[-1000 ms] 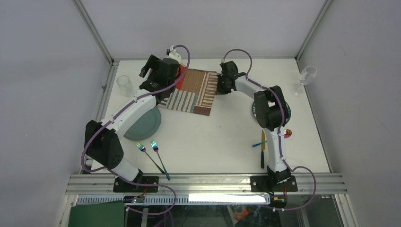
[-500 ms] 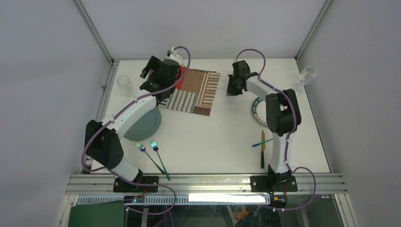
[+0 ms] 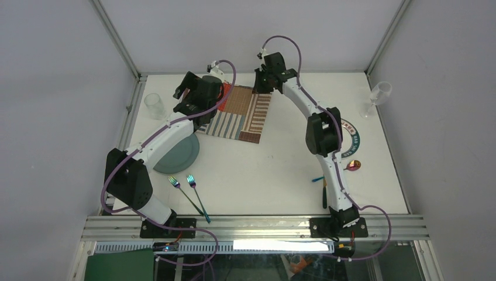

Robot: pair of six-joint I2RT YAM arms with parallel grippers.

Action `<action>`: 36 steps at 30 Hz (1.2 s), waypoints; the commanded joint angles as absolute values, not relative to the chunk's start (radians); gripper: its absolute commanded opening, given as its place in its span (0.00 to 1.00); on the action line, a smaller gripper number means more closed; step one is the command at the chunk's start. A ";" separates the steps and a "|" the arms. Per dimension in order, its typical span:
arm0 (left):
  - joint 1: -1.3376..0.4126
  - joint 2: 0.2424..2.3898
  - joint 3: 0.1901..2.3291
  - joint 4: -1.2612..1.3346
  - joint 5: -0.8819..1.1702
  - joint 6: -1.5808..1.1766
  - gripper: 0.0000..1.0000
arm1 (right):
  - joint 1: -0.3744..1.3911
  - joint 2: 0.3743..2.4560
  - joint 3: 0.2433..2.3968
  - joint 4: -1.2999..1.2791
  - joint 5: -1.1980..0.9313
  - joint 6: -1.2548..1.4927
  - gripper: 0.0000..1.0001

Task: Set the dinner table for one person
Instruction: Flatten out the napkin at the center of the board.

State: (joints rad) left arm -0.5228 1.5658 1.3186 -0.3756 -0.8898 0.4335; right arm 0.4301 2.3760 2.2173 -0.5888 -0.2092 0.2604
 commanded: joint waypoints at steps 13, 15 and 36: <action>-0.526 1.522 1.313 -0.347 -0.904 0.428 0.84 | 0.434 2.522 2.184 -0.576 -0.222 0.267 0.00; -0.526 1.519 1.308 -0.345 -0.901 0.428 0.84 | 0.427 2.531 2.168 -0.583 -0.177 0.278 0.00; -0.533 1.546 1.276 -0.355 -0.827 0.426 0.82 | 0.313 1.954 1.154 -0.327 0.011 0.502 0.00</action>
